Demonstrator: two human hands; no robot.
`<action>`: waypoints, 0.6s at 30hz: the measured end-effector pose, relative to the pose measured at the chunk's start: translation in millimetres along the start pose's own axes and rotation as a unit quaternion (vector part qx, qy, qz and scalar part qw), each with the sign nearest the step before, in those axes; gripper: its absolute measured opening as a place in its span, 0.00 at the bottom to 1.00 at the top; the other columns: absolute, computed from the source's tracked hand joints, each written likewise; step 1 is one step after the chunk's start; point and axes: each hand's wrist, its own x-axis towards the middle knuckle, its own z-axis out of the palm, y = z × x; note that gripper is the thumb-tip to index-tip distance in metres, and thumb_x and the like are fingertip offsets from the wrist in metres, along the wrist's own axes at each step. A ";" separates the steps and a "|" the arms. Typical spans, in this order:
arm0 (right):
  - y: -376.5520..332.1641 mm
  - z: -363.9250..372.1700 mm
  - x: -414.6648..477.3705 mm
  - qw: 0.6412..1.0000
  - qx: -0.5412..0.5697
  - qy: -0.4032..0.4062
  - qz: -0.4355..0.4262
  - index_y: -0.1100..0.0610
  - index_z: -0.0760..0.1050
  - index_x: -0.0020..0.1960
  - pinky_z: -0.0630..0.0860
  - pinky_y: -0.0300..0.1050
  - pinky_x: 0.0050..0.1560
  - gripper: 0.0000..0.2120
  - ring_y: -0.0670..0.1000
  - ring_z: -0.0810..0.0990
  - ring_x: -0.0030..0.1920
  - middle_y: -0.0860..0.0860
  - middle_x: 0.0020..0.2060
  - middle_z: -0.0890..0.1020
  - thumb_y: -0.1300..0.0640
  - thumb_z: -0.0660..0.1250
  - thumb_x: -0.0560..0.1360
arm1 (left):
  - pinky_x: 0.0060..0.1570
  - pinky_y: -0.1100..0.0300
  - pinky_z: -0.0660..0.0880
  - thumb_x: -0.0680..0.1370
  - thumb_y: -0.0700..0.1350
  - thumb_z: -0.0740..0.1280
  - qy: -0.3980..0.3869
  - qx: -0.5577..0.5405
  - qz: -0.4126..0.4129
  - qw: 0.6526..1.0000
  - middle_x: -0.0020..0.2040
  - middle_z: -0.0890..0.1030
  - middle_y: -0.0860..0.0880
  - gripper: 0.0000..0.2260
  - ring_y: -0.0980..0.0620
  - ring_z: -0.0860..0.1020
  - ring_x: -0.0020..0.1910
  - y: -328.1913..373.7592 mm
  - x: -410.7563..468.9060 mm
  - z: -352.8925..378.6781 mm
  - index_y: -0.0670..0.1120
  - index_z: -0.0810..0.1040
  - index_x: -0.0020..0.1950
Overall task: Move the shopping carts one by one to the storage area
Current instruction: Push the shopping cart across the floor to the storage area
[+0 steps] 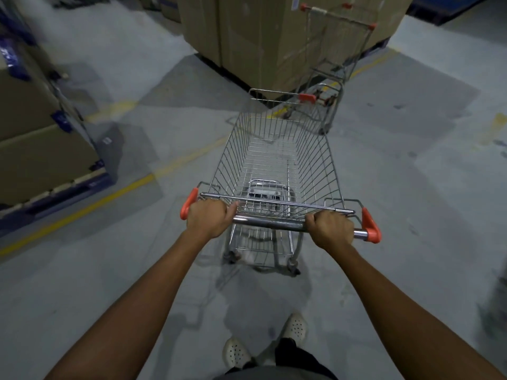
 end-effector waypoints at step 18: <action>-131.2 -5.0 51.3 0.973 -0.039 0.029 -0.226 0.53 0.75 0.36 0.60 0.40 0.31 0.24 0.47 0.69 0.28 0.48 0.27 0.71 0.43 0.51 0.81 | 0.35 0.58 0.63 0.80 0.62 0.44 0.029 0.011 -0.236 0.971 0.33 0.82 0.49 0.33 0.49 0.81 0.35 -96.4 -66.7 2.2 0.48 0.83 0.37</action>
